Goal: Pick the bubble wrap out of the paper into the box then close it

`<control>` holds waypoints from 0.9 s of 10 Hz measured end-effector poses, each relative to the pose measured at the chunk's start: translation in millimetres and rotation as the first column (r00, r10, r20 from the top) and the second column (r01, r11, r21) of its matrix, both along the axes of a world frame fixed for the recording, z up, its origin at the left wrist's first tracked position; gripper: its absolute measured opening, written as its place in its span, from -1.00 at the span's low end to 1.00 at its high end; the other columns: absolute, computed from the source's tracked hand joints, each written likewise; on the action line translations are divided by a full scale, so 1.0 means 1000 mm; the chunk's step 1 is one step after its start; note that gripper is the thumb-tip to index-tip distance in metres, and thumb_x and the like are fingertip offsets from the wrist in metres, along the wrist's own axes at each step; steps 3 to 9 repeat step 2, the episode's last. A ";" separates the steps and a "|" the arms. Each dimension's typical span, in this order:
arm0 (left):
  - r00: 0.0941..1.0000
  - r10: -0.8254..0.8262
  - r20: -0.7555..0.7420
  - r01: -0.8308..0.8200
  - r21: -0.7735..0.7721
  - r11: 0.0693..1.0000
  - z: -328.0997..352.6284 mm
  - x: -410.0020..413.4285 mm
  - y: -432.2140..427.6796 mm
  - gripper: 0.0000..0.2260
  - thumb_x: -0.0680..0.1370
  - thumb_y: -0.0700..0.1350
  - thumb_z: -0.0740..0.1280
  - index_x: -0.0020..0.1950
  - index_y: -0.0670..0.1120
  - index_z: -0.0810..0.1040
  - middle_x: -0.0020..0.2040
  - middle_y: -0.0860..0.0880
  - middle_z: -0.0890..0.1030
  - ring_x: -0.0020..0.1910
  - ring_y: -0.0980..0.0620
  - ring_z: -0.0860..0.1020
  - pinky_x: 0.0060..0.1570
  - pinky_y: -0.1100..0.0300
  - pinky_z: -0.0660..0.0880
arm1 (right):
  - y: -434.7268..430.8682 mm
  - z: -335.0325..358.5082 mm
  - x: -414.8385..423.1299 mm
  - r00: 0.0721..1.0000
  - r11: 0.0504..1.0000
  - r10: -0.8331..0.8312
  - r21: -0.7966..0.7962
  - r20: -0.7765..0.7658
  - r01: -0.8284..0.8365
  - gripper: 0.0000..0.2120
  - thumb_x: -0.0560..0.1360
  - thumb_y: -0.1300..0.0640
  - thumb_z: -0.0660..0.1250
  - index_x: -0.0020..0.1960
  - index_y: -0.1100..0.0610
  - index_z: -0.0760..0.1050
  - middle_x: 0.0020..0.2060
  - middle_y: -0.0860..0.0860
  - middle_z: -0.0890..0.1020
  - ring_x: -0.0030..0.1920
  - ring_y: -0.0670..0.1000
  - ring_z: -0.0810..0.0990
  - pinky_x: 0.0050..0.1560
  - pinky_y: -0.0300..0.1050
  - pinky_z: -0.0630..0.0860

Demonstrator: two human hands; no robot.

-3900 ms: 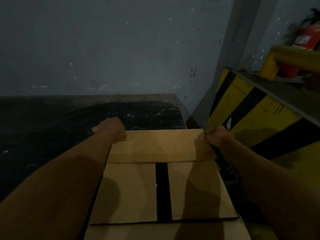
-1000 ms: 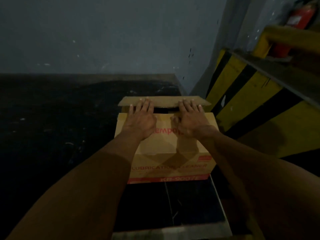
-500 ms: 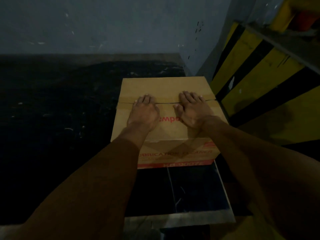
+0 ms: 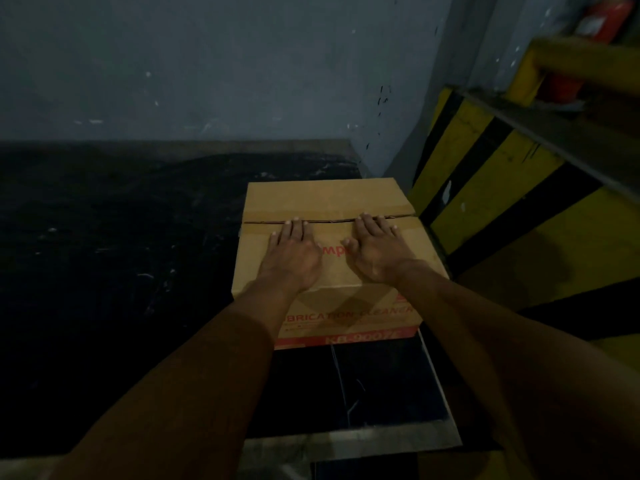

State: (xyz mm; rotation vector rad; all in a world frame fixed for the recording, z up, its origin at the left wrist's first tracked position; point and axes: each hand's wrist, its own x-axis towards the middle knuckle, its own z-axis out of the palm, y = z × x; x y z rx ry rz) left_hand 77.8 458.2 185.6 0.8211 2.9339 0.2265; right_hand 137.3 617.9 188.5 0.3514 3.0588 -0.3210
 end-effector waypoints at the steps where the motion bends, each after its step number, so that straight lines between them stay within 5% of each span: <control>1: 0.999 -0.043 0.003 0.043 -0.043 0.998 0.006 0.018 -0.014 -0.50 0.67 0.00 -0.07 0.56 -0.19 -0.04 0.57 -0.16 -0.01 0.54 -0.13 0.01 0.49 -0.10 0.02 | -0.004 0.001 0.017 1.000 1.000 0.020 -0.001 0.005 -0.020 -0.41 0.63 -0.17 -0.10 0.55 0.14 0.01 0.56 0.07 0.02 0.54 0.15 -0.03 0.48 0.18 -0.04; 2: 0.995 -0.091 -0.026 0.091 -0.033 0.995 0.006 0.031 -0.029 -0.56 0.65 -0.06 0.00 0.50 -0.20 0.17 0.47 -0.18 0.25 0.42 -0.15 0.25 0.40 -0.09 0.23 | -0.006 0.006 0.032 0.999 0.998 0.049 0.029 0.014 -0.049 -0.55 0.61 -0.12 0.00 0.36 0.13 0.30 0.40 0.08 0.33 0.41 0.22 0.28 0.36 0.20 0.28; 9: 0.995 -0.091 -0.026 0.091 -0.033 0.995 0.006 0.031 -0.029 -0.56 0.65 -0.06 0.00 0.50 -0.20 0.17 0.47 -0.18 0.25 0.42 -0.15 0.25 0.40 -0.09 0.23 | -0.006 0.006 0.032 0.999 0.998 0.049 0.029 0.014 -0.049 -0.55 0.61 -0.12 0.00 0.36 0.13 0.30 0.40 0.08 0.33 0.41 0.22 0.28 0.36 0.20 0.28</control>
